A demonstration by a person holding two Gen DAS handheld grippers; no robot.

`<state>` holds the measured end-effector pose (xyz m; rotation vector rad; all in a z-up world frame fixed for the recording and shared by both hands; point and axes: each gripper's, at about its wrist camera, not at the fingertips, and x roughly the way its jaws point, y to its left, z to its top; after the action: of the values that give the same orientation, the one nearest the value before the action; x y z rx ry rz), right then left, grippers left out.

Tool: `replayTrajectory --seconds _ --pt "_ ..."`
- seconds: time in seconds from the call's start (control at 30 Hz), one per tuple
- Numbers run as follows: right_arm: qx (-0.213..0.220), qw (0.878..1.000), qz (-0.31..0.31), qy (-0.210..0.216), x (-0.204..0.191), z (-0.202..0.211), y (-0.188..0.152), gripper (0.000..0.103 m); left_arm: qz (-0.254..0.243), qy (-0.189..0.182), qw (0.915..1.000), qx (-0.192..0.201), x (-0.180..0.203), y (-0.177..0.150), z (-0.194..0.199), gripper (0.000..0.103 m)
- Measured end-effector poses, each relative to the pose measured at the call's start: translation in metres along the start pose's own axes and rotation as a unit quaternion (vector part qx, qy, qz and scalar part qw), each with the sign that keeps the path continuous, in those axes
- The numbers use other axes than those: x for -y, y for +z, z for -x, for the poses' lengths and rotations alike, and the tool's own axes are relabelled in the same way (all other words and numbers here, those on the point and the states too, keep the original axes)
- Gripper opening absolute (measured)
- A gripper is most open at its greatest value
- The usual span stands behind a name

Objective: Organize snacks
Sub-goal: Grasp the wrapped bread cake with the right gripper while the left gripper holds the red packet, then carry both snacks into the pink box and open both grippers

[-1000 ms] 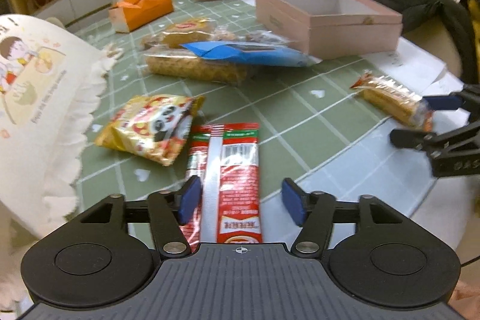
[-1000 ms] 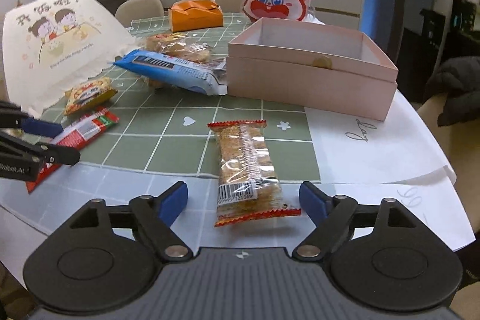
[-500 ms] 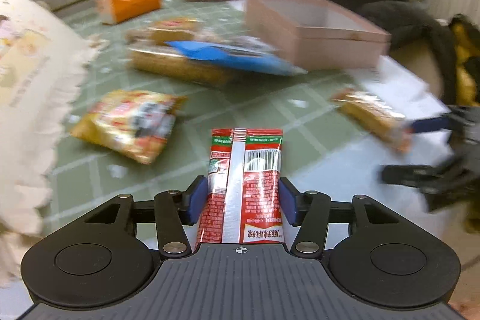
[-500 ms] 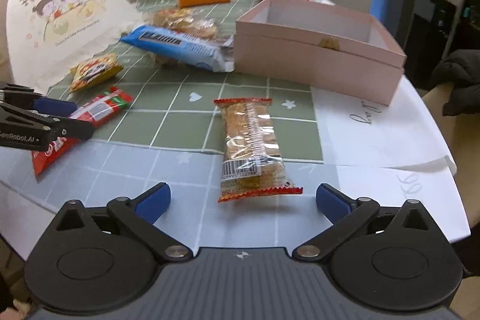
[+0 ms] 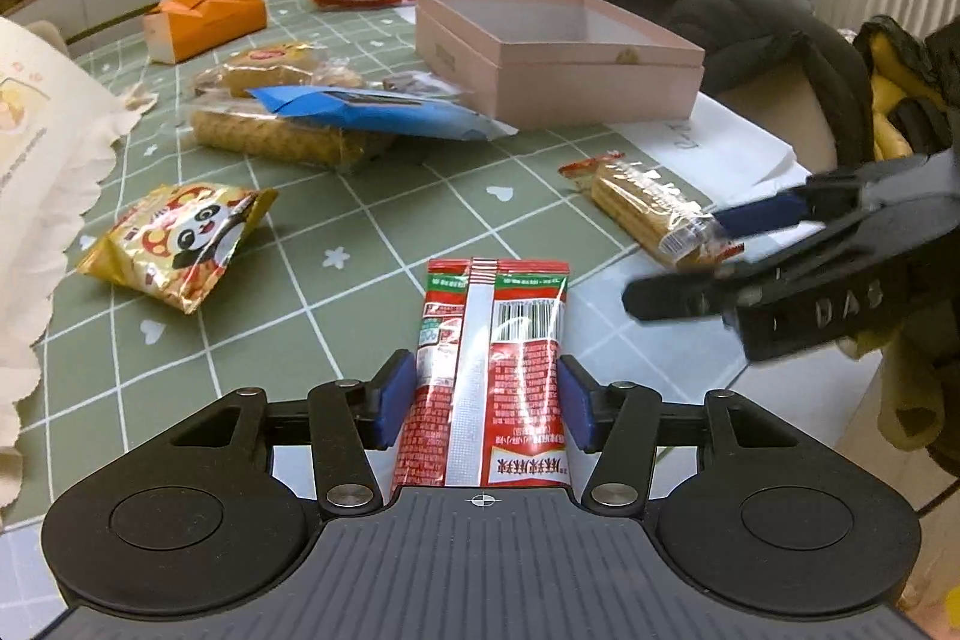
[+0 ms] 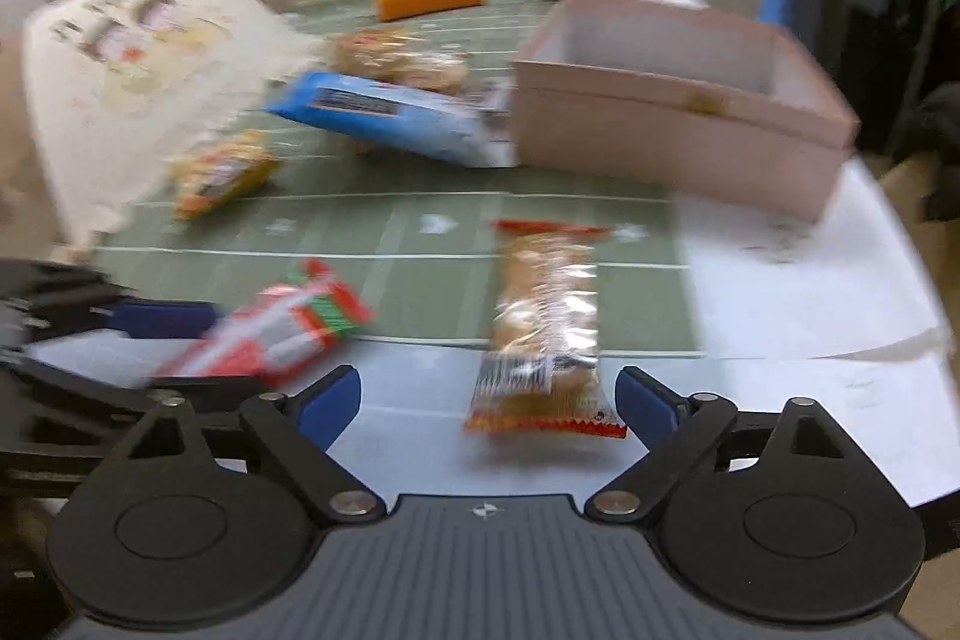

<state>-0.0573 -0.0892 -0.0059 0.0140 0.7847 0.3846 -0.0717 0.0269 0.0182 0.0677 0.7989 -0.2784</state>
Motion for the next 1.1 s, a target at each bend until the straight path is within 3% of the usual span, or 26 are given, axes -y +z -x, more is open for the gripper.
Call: replayTrajectory --seconds 0.13,0.4,0.5,0.63,1.1 --pt "0.032 0.997 0.007 -0.067 -0.006 -0.003 0.009 0.092 -0.005 0.006 1.0 0.003 0.002 0.0 0.0 0.057" --pt "0.015 0.995 -0.02 -0.097 0.002 -0.037 0.021 0.091 0.003 0.001 1.0 0.007 0.0 -0.002 0.0 0.057" --pt "0.014 0.995 -0.019 -0.098 0.004 -0.037 0.018 0.08 0.003 0.002 1.0 0.008 0.0 -0.002 0.0 0.058" --pt "0.009 0.997 -0.006 -0.082 0.003 -0.025 0.016 0.039 0.002 0.004 0.9999 0.009 0.001 -0.003 0.001 0.058" --pt "0.026 0.996 0.017 -0.08 0.006 0.024 -0.005 0.036 -0.008 0.006 1.0 0.001 0.014 0.001 -0.001 0.055"
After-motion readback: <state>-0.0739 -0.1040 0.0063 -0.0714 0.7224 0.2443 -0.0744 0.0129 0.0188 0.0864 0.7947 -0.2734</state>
